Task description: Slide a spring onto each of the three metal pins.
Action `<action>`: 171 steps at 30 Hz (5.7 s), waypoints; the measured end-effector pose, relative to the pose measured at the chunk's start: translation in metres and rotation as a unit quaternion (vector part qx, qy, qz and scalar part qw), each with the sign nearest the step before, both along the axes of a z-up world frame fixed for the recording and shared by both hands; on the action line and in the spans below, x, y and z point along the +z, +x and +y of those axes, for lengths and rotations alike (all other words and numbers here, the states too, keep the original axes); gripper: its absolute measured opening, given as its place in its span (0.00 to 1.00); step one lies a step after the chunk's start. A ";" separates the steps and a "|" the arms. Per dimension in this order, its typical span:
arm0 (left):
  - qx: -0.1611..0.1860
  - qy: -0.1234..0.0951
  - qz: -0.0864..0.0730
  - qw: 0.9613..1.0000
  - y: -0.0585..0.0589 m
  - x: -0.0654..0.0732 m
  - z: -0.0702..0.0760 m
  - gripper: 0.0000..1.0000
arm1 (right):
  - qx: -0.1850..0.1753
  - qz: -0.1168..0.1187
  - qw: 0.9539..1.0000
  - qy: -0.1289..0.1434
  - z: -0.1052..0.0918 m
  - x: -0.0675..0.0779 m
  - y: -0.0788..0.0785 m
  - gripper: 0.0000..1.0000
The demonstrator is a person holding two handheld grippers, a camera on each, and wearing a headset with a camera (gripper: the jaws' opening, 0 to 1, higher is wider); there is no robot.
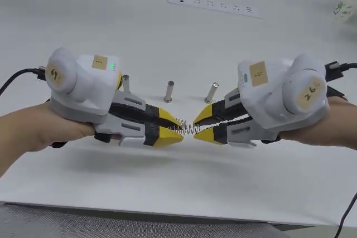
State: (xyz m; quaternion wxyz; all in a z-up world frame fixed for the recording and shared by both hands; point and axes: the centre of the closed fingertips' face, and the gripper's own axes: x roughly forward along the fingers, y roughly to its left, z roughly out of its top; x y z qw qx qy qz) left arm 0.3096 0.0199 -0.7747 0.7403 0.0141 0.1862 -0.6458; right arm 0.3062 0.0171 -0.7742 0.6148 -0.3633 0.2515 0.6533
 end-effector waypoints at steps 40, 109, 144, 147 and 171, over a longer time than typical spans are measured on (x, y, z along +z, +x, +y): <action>-0.024 0.029 -0.030 0.999 -0.006 -0.011 -0.001 0.02 | 0.041 0.014 0.999 0.002 0.031 0.020 -0.007 0.07; -0.018 0.043 -0.045 0.998 -0.005 -0.008 0.000 0.05 | 0.032 0.020 0.999 0.022 0.046 0.025 -0.010 0.07; 0.026 0.069 -0.018 0.997 0.004 -0.014 0.044 0.25 | 0.024 -0.004 1.000 0.019 0.044 0.021 0.004 0.07; 0.037 0.070 -0.019 0.997 0.005 -0.013 0.053 0.28 | 0.021 -0.007 1.000 0.022 0.044 0.022 0.005 0.07; 0.124 0.069 -0.022 0.990 0.019 -0.011 0.106 0.59 | -0.010 -0.018 0.999 0.029 0.034 0.021 0.014 0.07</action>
